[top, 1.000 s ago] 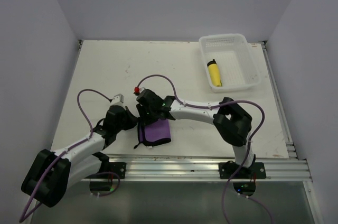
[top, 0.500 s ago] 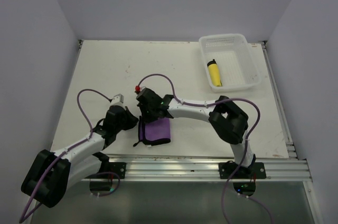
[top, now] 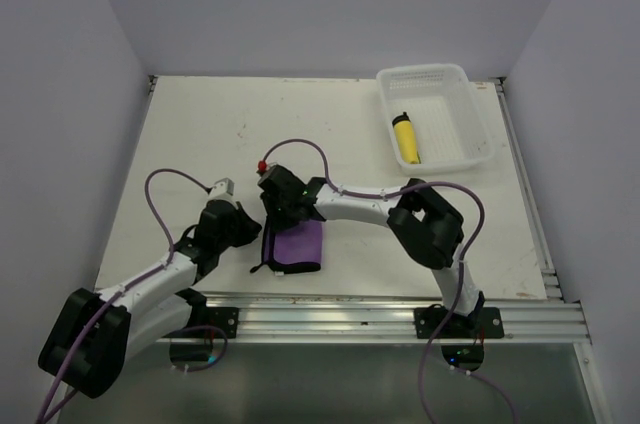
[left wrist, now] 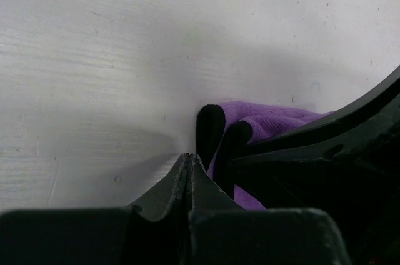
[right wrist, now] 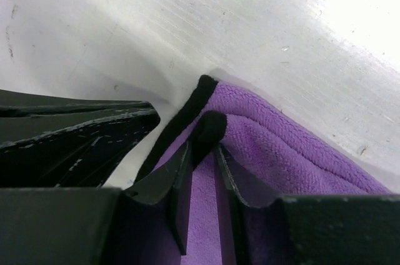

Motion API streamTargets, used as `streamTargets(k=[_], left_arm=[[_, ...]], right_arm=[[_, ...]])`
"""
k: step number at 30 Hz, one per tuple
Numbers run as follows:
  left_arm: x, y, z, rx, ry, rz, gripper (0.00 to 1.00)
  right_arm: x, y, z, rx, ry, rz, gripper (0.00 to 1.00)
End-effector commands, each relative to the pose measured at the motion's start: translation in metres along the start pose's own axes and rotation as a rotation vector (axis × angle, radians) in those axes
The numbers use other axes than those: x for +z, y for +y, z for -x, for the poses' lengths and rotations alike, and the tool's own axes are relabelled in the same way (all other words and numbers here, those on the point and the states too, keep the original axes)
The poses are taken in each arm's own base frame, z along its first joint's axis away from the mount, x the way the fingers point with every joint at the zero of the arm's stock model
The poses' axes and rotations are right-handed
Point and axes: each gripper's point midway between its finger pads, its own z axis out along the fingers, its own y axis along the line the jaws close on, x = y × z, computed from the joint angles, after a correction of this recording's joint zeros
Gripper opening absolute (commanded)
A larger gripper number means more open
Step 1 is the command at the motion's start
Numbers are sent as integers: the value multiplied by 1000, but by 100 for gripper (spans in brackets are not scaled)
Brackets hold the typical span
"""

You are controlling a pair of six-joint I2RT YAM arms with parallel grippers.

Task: Roll the towels
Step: Fold the towel

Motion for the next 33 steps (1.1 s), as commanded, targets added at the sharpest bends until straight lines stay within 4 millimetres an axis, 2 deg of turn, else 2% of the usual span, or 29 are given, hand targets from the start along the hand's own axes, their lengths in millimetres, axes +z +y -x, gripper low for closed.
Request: streamTargets(k=[1,6,7,9,10,11,13,14,16,17,18,22,24,27,33], left_arm=[[-5,-15,22,24,-57,-24,0],[-12,-22,38,37,-85,-19,0],[-13,-24,40,38,-91,-24,0],[-15,-33,50,43,-109,-40,0],[-16,-35,53,44,-113,-44,0],[-18,-35,52,45,-99,-36,0],[-19,-42,56,45,-104,-58,0],[-20,-50,59,48,-103,-87,0],[-18,-57,59,49,-92,-114,0],[-19,-70,62,51,-90,-172,0],[-19,-75,62,52,-86,-192,0],[-12,-90,52,73,-48,-250,0],[-10,-97,51,88,-49,-264,0],[-4,-105,40,107,-14,-275,0],[1,-105,24,117,23,-275,0]], right_arm=[[-22,11,27,19,-69,42,25],[-45,5,45,39,-116,53,34],[-55,2,55,49,-143,59,35],[-62,-6,54,58,-150,48,35],[-73,-8,61,66,-178,58,34],[-74,-14,57,70,-173,46,32],[-80,-22,60,83,-191,42,32],[-84,-25,57,86,-192,40,32],[-86,-33,52,93,-189,25,27],[-89,-35,53,93,-196,24,23],[-89,-38,50,95,-192,19,17],[-82,-52,37,104,-171,-11,2],[-80,-56,33,109,-164,-21,0],[-77,-64,28,117,-161,-41,0],[-75,-78,17,126,-151,-79,0]])
